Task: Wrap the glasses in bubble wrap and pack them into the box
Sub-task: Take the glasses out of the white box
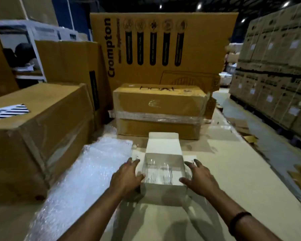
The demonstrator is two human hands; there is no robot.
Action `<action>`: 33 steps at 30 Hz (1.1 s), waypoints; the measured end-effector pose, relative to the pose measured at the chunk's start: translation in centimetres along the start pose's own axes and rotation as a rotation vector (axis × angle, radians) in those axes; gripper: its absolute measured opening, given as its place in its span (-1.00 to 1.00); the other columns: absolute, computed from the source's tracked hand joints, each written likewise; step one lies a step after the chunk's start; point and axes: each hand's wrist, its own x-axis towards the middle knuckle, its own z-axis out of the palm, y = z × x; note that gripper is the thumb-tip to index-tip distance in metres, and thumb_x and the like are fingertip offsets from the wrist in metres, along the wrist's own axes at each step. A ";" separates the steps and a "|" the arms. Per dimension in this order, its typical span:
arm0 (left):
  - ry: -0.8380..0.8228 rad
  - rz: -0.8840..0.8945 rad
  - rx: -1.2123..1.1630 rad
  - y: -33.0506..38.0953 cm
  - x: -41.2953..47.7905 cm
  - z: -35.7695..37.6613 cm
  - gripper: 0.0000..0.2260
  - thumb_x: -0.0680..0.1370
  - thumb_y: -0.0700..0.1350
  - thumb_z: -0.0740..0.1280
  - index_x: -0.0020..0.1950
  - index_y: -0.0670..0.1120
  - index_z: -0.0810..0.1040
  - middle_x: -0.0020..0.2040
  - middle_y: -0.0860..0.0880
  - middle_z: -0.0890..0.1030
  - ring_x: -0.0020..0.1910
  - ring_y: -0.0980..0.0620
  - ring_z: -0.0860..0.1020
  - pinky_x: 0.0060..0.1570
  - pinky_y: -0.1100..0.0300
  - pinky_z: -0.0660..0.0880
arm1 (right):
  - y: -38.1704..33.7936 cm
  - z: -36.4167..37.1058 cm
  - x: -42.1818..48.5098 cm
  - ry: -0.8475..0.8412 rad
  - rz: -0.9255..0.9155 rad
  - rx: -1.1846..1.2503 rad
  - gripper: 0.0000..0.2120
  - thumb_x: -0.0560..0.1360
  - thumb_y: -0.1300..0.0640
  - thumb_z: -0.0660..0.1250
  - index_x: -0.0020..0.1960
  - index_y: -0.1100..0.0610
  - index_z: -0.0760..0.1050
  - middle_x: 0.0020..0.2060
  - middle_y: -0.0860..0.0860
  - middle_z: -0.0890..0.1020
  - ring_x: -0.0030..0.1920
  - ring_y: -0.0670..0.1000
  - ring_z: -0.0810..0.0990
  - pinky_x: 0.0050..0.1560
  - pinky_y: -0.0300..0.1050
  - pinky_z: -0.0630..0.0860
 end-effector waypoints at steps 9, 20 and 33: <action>-0.091 -0.091 0.044 0.8 0.4 3.1 -0.49 0.60 0.19 0.20 0.51 0.06 0.28 0.51 -0.08 0.29 0.42 -0.15 0.34 0.32 -0.02 0.36 | 1.4 2.1 2.9 -0.197 0.013 0.079 -0.26 0.48 -0.24 0.30 0.55 -0.08 0.10 0.51 0.09 0.24 0.43 0.14 0.33 0.33 0.01 0.38; 0.069 -0.017 0.479 3.0 3.7 3.7 -0.50 0.53 0.28 0.22 0.40 0.09 0.45 0.36 -0.09 0.40 0.31 -0.14 0.31 0.21 -0.04 0.25 | -2.1 1.3 7.0 -0.065 -0.296 -0.370 -0.40 0.49 -0.35 0.18 0.42 -0.05 0.33 0.33 0.09 0.48 0.34 0.19 0.36 0.25 0.12 0.29; -0.168 0.081 0.464 3.6 9.2 3.4 -0.39 0.39 0.28 0.45 0.35 0.08 0.40 0.32 -0.11 0.46 0.30 -0.14 0.38 0.19 -0.02 0.28 | -5.5 2.1 7.6 -0.187 -0.031 -0.159 -0.58 0.42 -0.20 0.42 0.18 -0.04 0.42 0.09 0.05 0.60 0.19 0.13 0.44 0.17 0.09 0.23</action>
